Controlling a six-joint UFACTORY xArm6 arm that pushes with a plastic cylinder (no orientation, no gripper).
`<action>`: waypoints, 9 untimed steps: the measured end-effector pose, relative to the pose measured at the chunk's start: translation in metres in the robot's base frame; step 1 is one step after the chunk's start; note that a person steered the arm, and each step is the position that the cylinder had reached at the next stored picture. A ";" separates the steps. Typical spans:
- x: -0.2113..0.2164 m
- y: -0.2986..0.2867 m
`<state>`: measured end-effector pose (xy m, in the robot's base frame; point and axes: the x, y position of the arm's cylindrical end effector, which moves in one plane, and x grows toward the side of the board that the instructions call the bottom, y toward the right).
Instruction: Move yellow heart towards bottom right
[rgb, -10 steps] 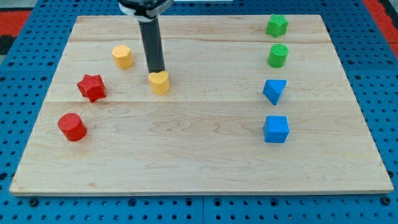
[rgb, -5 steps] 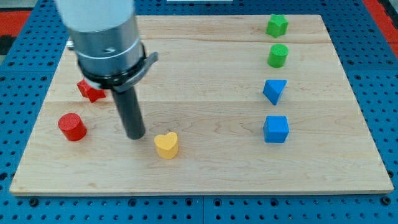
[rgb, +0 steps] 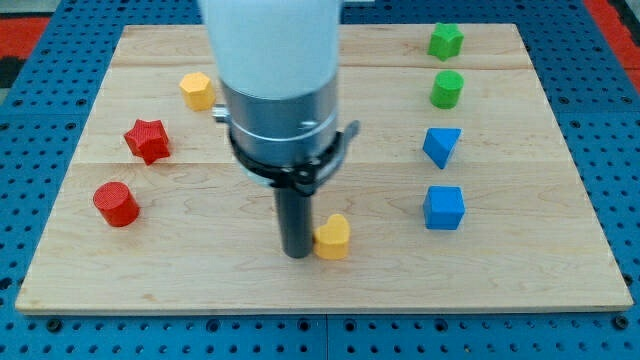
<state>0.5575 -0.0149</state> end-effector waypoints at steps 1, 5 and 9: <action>-0.001 -0.013; -0.017 0.044; 0.015 0.108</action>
